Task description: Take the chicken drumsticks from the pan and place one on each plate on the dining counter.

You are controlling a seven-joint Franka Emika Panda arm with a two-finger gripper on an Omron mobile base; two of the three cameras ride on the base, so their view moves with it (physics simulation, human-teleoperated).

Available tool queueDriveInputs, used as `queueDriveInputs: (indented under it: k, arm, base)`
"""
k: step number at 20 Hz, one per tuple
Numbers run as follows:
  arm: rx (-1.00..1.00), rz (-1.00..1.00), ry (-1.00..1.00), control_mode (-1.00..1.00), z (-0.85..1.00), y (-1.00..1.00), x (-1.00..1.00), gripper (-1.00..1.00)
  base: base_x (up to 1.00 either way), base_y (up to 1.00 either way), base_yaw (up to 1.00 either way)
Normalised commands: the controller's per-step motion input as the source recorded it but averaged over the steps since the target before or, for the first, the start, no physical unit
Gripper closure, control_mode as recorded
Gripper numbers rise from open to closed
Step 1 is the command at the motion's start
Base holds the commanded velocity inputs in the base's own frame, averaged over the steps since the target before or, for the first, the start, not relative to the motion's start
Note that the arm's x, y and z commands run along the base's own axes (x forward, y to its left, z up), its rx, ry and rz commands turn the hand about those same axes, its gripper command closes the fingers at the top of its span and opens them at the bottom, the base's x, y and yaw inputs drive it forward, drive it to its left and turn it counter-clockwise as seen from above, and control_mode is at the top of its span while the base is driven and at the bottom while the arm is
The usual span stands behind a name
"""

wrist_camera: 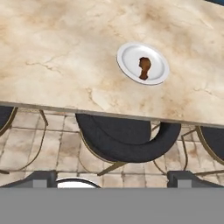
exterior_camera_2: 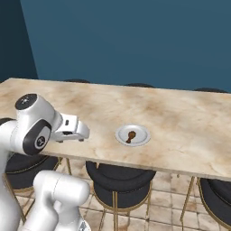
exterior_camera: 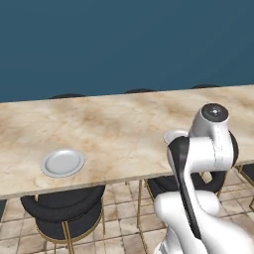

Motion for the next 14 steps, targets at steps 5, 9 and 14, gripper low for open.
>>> queueDriveInputs:
  k: [5, 9, 14]
  arm:
    - [0.00, 0.00, 0.00, -1.00, -0.14, 0.00, -0.47, -1.00]
    - [0.00, 0.00, 0.00, -1.00, -0.19, 0.00, 0.00, -1.00]
    - [0.00, 0.00, 0.01, -1.00, -0.20, 0.00, 0.00, -1.00]
  base:
    - [0.00, 0.00, 0.00]
    - [0.00, 0.00, 0.00]
    - [0.00, 0.00, 0.00]
